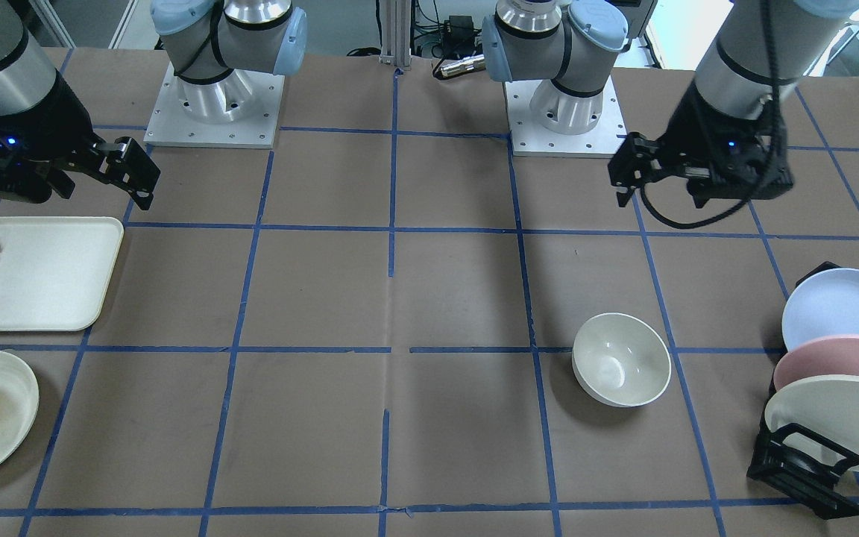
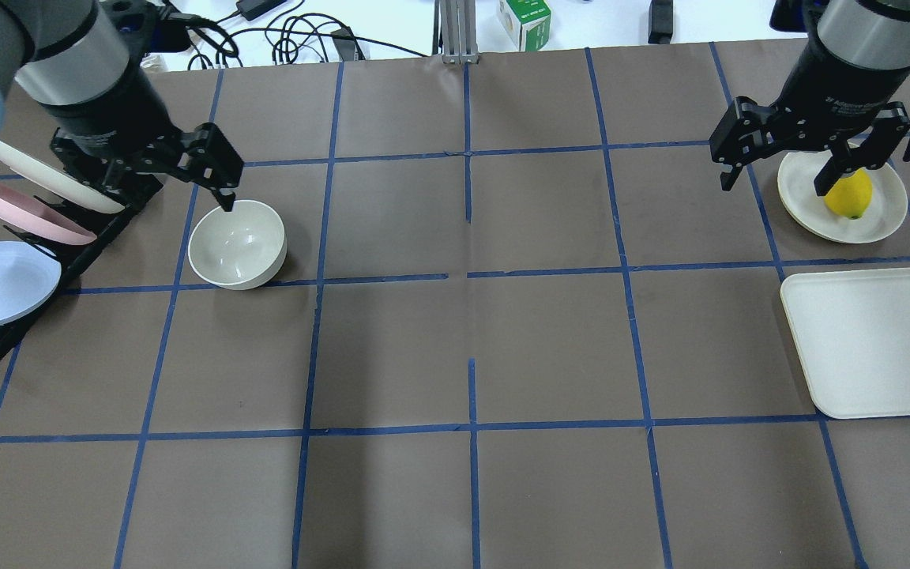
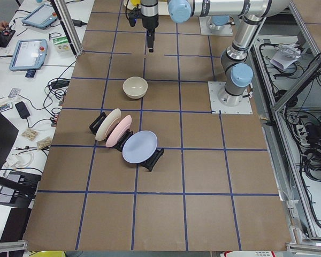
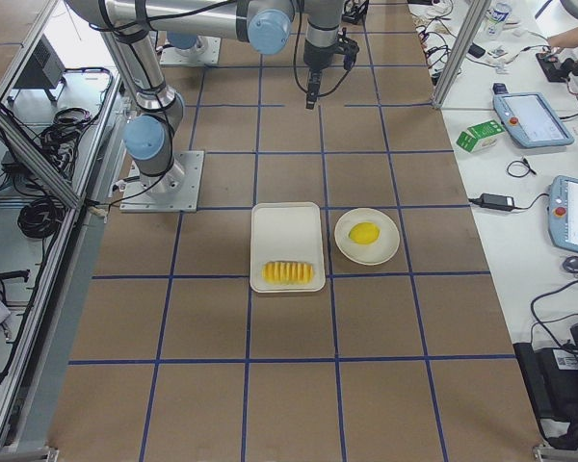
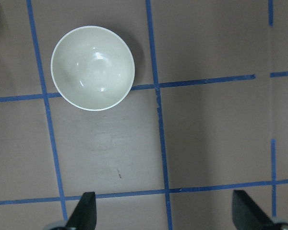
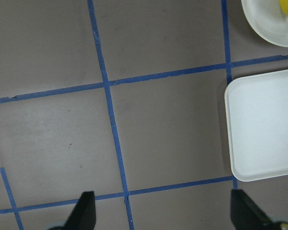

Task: Place bowl and put lemon in it

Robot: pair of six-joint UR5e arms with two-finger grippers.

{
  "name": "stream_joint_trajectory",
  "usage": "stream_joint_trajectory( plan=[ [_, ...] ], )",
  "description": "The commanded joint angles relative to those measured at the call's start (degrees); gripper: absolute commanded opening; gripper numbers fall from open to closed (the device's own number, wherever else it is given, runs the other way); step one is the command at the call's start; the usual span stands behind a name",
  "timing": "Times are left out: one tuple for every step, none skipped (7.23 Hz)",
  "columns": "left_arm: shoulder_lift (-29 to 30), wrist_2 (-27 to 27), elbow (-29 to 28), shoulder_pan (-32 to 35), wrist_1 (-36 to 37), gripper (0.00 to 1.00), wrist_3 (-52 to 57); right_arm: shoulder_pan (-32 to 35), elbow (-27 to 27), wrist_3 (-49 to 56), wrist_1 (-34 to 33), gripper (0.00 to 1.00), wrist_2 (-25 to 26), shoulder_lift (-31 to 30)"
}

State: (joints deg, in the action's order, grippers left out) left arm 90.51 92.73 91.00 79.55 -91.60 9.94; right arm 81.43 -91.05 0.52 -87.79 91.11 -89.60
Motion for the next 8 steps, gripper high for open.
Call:
stream_joint_trajectory(
  plan=[
    [3.8, 0.0, 1.5, -7.9, 8.3, 1.00, 2.7, 0.0, 0.0, 0.1, 0.4, 1.00, 0.1, 0.0],
    [5.4, -0.8, 2.5, -7.9, 10.3, 1.00, 2.9, 0.0, 0.0, 0.1, 0.0, 1.00, -0.1, 0.0],
    [7.3, -3.5, 3.9, -7.8, 15.4, 1.00, 3.1, -0.1, 0.0, 0.9, -0.5, 1.00, -0.2, 0.0],
    [10.3, -3.8, 6.4, -7.8, 20.2, 1.00, 3.0, -0.9, 0.0, 5.0, -0.7, 1.00, 0.3, 0.3],
    [13.3, -4.0, 8.5, -7.7, 25.3, 1.00, 3.0, -3.8, -0.1, 8.7, -0.6, 1.00, 0.0, 0.5],
    [16.4, -3.9, 8.9, -7.7, 26.9, 1.00, 3.0, -6.3, -0.1, 11.5, -0.5, 1.00, -0.1, 0.6],
    [19.0, -3.9, 8.9, -7.7, 27.2, 1.00, 3.0, -7.4, -0.1, 13.8, -0.6, 1.00, 0.0, 0.7],
    [21.5, -3.9, 8.8, -7.7, 27.4, 1.00, 3.0, -7.7, -0.1, 14.1, -2.0, 1.00, 0.6, 1.9]
  ],
)
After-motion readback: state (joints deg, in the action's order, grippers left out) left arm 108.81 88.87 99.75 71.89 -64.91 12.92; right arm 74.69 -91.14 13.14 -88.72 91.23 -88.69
